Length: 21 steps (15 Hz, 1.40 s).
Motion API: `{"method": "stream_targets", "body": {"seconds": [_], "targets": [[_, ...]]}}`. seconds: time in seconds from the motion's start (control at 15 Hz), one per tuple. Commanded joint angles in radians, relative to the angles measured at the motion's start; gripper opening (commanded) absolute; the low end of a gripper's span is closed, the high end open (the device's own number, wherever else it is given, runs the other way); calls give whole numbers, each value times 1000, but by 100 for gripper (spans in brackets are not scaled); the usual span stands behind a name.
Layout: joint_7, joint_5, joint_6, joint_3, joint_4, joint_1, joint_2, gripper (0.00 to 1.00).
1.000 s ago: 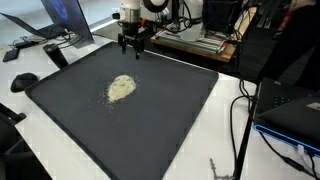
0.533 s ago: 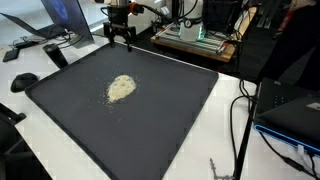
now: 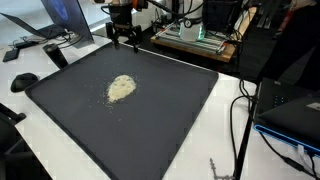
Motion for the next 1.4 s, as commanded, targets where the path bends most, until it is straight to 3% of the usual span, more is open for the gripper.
{"method": "stream_targets", "body": {"seconds": [0.0, 0.53, 0.93, 1.33], "targets": [[22, -9, -2, 38, 56, -29, 84, 100], [61, -28, 115, 59, 149, -48, 275, 100], [124, -19, 49, 56, 252, -60, 374, 100], [375, 11, -25, 30, 354, -38, 449, 100]]}}
